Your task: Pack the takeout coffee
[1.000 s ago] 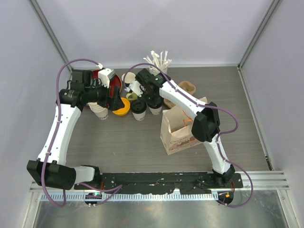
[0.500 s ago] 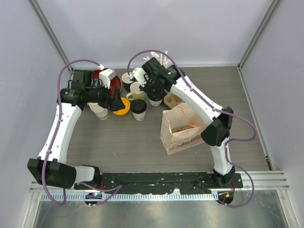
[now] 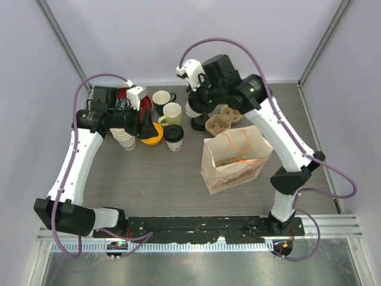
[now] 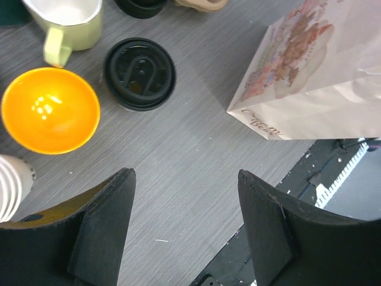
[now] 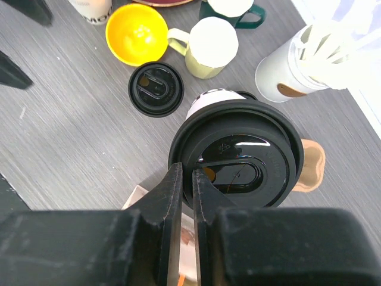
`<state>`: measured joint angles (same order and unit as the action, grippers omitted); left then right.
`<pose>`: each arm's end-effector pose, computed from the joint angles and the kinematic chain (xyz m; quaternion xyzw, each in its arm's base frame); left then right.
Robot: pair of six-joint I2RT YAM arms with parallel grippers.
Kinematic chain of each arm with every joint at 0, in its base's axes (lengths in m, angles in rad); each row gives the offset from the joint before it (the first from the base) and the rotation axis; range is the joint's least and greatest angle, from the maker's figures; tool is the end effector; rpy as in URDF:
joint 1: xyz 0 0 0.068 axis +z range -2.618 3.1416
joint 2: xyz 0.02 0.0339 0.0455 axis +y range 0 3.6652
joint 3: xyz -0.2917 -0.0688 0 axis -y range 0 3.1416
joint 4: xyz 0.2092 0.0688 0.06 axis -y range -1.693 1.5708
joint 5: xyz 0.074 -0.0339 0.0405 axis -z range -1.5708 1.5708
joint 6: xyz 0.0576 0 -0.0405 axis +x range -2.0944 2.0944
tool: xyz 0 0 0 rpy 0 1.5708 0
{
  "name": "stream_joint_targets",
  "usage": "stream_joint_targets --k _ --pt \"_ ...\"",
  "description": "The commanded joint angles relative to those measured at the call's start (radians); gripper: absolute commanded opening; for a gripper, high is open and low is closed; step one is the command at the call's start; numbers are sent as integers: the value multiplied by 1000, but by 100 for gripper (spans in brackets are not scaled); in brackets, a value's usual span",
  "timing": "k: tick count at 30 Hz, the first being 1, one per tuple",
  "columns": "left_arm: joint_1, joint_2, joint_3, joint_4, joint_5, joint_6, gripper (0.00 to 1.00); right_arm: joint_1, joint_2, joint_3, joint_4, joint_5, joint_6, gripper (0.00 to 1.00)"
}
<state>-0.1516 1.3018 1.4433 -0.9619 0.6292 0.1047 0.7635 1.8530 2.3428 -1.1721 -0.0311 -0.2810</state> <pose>0.2157 -0.0672 0.3954 0.2255 0.8630 -0.2960 0.3416 0.2586 0.2500 0.4621 -0.4561 0.7791 0.1163 0.4139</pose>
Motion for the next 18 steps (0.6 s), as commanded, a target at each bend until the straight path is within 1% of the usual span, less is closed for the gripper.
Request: stream_joint_targets --k 1,2,4,5,8,10,11,13,14,18 --pt "-77 -10 29 20 4 -22 73 -4 -158 49 -9 23 95 1" --pt "-135 -7 38 20 -40 -20 73 -4 -207 44 -11 26 115 1" --pt "-199 14 77 15 -74 -14 73 -3 -257 20 -18 72 129 1" --pt "-256 28 95 14 -92 -14 74 -3 -288 10 -21 83 135 1" --pt "-346 80 182 28 -108 -49 74 -3 -395 -33 -44 100 170 1" --pt "-388 108 236 74 -144 -94 74 -3 -478 -80 -54 109 206 1" --pt "-432 134 253 87 -157 -99 74 -3 -504 -103 -55 103 218 1" --pt "-477 171 311 115 -186 -138 76 -4 -570 -149 -75 86 250 1" --pt "-512 188 331 117 -190 -145 77 -3 -587 -157 -87 82 258 1" --pt "-575 318 425 109 -209 -166 79 -3 -635 -168 -165 45 278 1"
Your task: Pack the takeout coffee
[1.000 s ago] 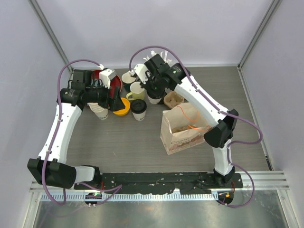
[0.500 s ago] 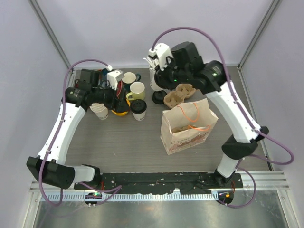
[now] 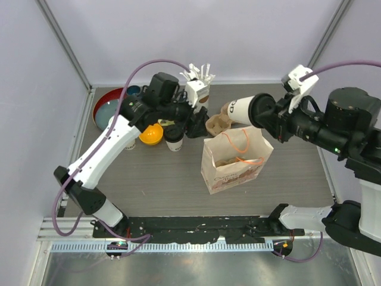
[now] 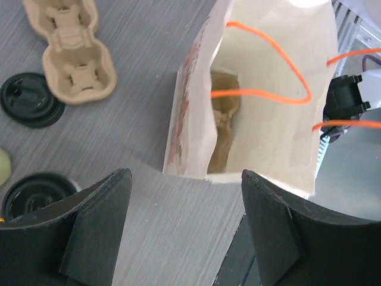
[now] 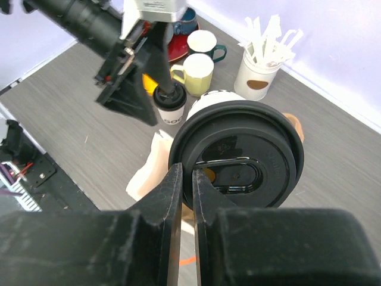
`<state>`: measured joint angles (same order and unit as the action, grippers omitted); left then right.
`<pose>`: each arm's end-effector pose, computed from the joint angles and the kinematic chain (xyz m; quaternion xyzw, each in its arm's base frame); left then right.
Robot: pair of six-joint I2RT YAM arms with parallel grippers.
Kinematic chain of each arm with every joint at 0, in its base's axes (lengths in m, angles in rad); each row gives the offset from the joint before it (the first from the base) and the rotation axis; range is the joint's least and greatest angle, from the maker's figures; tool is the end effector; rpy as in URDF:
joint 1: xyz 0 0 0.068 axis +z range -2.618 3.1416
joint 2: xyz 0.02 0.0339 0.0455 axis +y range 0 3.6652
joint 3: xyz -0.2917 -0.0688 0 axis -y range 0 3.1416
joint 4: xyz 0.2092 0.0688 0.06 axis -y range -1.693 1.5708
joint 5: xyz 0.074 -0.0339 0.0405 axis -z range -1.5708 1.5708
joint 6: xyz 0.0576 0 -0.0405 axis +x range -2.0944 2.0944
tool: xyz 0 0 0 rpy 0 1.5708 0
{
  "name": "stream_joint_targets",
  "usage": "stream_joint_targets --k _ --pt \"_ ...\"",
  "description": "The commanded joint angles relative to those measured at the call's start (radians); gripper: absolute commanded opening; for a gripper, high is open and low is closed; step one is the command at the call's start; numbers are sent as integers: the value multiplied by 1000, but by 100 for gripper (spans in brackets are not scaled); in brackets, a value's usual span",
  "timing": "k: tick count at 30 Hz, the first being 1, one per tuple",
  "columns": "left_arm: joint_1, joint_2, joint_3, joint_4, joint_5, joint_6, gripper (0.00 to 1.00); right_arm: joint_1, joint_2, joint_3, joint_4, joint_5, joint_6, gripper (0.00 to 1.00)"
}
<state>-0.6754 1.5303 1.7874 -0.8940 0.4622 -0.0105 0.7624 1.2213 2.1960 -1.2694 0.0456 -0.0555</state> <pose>0.2151 -0.2052 0.4415 0.3811 0.7880 -0.3400 0.3439 0.0841 0.0767 0.5562 -0.3069 0.7422 0.1889 0.5650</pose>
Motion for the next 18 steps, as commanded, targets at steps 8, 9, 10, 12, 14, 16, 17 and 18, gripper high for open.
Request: stream_joint_targets --k 8,9,10,12,14,16,17,18 --pt "-99 200 121 26 -80 -40 69 -2 -32 -107 -113 -197 49 1" --pt "-99 202 118 21 -77 -39 65 -3 -26 -125 -123 -197 45 1" --pt "-99 202 107 20 -68 -36 59 -2 -23 -136 -128 -196 42 1" --pt "-99 197 86 18 -40 -31 51 -2 -16 -168 -133 -191 36 1" --pt "-99 186 72 17 -19 -26 41 -3 -11 -183 -134 -187 29 1" --pt "-99 180 60 13 18 -19 27 -2 3 -215 -131 -196 16 1" --pt "-99 176 56 13 27 -17 22 -3 9 -228 -127 -199 13 1" --pt "-99 174 52 13 44 -14 15 -3 18 -251 -124 -201 8 1"
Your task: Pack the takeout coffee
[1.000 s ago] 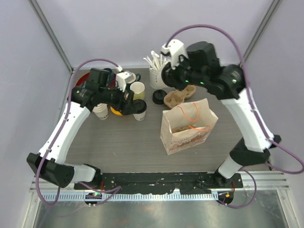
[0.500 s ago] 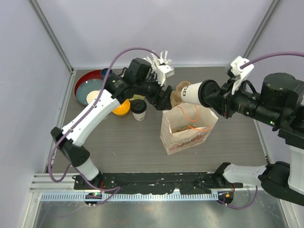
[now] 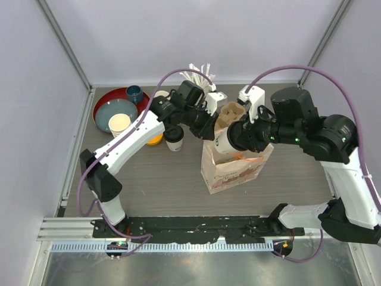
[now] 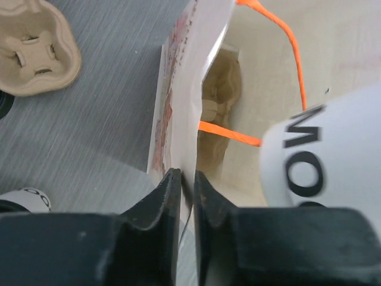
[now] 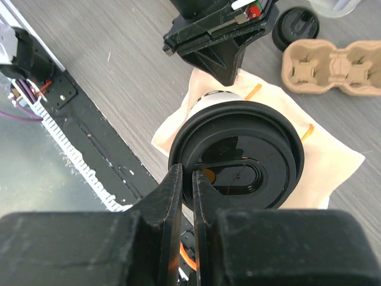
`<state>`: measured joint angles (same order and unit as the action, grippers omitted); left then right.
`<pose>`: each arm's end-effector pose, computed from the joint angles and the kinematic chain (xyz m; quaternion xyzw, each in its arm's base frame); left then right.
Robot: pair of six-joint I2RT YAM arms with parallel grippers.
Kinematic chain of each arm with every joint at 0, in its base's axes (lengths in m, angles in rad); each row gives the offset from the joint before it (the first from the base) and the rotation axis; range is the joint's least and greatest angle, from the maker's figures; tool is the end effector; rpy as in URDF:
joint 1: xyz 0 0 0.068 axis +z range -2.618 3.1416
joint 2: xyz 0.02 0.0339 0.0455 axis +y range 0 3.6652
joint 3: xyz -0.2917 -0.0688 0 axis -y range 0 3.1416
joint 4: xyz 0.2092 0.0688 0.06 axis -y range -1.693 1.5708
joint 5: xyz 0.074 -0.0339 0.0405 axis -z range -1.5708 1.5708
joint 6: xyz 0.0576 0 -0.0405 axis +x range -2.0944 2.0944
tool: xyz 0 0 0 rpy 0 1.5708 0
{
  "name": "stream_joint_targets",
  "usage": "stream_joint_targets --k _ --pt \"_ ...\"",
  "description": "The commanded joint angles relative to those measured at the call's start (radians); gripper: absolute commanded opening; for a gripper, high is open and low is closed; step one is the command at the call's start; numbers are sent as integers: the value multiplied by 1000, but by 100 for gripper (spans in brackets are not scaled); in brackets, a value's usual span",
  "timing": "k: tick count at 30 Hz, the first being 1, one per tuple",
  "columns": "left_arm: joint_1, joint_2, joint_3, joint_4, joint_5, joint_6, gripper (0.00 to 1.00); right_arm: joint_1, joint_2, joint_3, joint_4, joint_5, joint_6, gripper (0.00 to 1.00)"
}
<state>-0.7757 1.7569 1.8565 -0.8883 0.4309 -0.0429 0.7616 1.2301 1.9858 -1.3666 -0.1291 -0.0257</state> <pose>0.2439 -0.2729 0.3910 0.3996 0.8140 -0.3295 0.2629 0.0970 0.1027 0.5004 -0.3670 0.8060 0.2191 0.4093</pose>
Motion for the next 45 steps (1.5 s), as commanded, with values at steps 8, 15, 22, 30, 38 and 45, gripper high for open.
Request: stream_joint_targets --k 8,15,22,30,38,45 --pt "3 -51 -8 11 158 31 0 -2 52 -207 32 -64 -100 1" --pt "9 -57 -8 22 210 38 0 -1 88 -370 104 -110 -238 1" --pt "29 -50 -14 14 288 72 0 -5 97 -453 155 -129 -405 1" --pt "38 -17 10 -9 362 113 0 -5 68 -564 103 -300 -772 1" --pt "38 29 70 -107 433 189 0 -2 193 -464 27 -214 -806 1" --pt "38 44 75 -132 462 213 0 30 244 -498 41 -191 -815 1"
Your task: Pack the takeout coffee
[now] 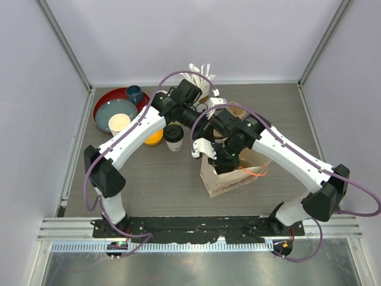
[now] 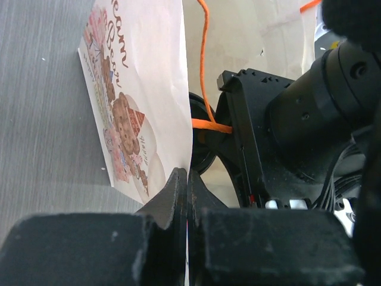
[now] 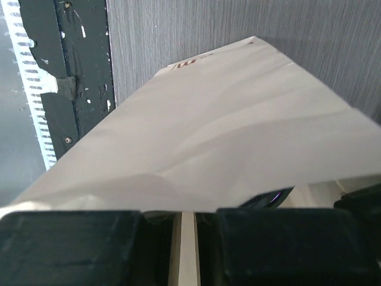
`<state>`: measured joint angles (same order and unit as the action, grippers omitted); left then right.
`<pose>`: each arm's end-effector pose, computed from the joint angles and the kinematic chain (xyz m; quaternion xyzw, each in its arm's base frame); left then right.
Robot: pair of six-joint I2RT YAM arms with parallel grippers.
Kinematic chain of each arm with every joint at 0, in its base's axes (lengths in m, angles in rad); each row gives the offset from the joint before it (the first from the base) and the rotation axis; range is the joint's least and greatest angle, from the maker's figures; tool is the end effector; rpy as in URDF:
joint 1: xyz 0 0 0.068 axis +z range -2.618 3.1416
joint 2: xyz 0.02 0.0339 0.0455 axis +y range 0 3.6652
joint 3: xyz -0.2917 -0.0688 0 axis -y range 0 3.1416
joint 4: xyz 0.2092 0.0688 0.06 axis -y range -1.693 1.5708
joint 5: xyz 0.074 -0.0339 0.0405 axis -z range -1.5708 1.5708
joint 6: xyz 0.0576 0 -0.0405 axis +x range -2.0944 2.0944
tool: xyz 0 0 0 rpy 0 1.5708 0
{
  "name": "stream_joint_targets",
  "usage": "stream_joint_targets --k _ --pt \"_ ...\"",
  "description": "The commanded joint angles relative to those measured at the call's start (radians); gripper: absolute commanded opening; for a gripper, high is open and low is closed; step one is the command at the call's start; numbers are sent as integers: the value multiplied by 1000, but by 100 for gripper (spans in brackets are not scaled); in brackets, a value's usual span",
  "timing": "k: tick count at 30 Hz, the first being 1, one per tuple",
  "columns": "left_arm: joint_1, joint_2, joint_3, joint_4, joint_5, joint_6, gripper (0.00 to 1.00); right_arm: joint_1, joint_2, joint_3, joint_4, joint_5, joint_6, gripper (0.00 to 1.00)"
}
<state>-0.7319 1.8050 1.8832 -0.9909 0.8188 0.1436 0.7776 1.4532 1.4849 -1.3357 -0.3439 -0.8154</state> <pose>0.2404 -0.2725 0.3837 0.4845 0.7318 -0.4465 0.1745 0.1480 0.1729 0.3461 -0.7140 0.6665 0.1671 0.1342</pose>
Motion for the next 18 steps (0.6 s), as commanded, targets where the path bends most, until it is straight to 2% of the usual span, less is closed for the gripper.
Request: stream_joint_targets --k 1,15,18 --pt "-6 -1 48 -31 74 25 0 15 27 2 9 19 -27 1" --pt "-4 7 70 -43 54 42 0 15 73 -89 61 14 -36 1" --pt "-4 -1 70 -45 48 48 0 14 59 -92 73 13 -31 5"
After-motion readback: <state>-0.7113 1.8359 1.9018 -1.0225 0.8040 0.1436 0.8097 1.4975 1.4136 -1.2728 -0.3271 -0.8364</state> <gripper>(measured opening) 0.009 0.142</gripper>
